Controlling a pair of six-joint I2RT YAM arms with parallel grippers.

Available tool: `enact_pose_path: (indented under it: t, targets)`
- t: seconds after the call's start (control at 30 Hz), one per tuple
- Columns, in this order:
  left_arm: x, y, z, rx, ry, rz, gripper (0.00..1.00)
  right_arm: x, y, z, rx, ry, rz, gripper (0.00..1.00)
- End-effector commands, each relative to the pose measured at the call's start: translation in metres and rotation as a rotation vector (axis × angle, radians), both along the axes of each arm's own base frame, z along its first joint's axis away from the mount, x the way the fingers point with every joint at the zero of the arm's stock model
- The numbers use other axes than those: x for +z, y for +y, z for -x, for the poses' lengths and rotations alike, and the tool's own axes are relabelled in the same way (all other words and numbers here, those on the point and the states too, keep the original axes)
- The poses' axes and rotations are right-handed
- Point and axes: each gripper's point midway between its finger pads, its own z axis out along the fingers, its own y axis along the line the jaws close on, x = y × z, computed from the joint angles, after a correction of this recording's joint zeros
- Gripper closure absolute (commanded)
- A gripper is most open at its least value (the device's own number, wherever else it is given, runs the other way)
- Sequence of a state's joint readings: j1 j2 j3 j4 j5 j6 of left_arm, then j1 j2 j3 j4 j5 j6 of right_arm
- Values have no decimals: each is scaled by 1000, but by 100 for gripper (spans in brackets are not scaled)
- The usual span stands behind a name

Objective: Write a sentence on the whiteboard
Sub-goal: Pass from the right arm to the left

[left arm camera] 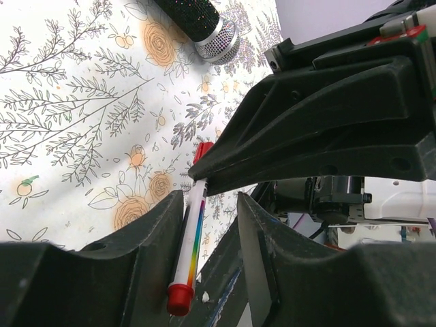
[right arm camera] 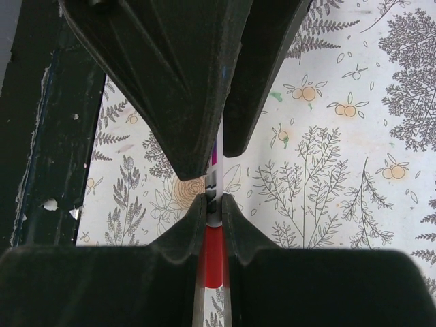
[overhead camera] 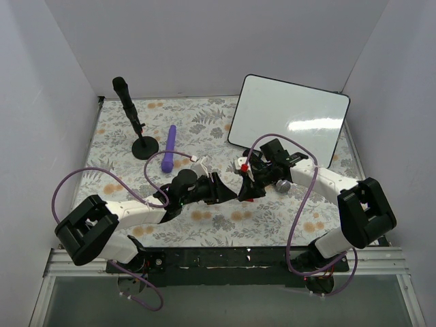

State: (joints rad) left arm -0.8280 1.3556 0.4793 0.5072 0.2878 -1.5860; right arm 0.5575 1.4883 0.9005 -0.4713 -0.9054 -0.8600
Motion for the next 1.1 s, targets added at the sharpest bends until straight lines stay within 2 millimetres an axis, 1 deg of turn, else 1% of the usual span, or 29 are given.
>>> enact_pose_path:
  t: [0.0, 0.13, 0.47, 0.6, 0.63, 0.8, 0.9, 1.07]
  targets:
    - [10, -3, -1, 8, -33, 25, 64, 3, 5, 1, -5, 41, -41, 98]
    - [9, -4, -1, 6, -35, 21, 67, 4, 5, -1, -14, 41, -43, 98]
    - [4, -4, 1, -8, -33, -15, 68, 3, 2, -7, -38, 48, -46, 99]
    - [4, -4, 1, -9, -39, -19, 69, 3, 3, -6, -36, 52, -47, 99]
    - [5, -4, 0, -5, -39, -17, 71, 3, 2, -6, -38, 53, -46, 99]
    - [3, -5, 0, -7, -39, -24, 73, 2, 2, -5, -36, 58, -46, 99]
    - [3, -6, 0, -8, -39, -22, 76, 2, 2, -5, -36, 57, -47, 99]
    - [3, -6, -1, -2, -38, -20, 76, 0, 2, -3, -34, 62, -43, 99]
